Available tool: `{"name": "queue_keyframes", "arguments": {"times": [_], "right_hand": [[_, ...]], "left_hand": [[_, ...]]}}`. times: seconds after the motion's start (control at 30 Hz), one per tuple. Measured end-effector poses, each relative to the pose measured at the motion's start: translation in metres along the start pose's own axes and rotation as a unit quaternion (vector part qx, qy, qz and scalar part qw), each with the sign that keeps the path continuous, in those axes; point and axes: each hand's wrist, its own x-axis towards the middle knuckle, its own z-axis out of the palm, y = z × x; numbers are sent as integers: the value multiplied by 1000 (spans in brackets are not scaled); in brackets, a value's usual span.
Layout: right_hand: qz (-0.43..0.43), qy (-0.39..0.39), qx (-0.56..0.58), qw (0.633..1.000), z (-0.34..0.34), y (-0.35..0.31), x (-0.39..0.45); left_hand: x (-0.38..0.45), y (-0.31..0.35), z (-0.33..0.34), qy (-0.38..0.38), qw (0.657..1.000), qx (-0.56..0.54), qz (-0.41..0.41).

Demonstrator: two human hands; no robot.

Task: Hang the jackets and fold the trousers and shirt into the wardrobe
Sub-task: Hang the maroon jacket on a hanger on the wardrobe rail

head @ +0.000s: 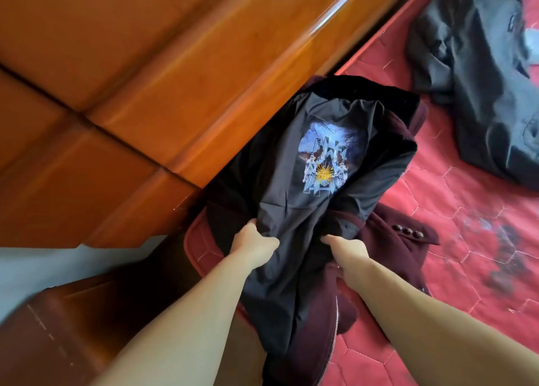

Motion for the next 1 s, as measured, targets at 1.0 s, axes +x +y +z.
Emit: {"name": "queue_keyframes", "arguments": {"times": [1.0], "right_hand": [[-407, 34, 283, 868, -390, -222, -366]], "left_hand": [[-281, 261, -4, -2, 941, 71, 331]]}}
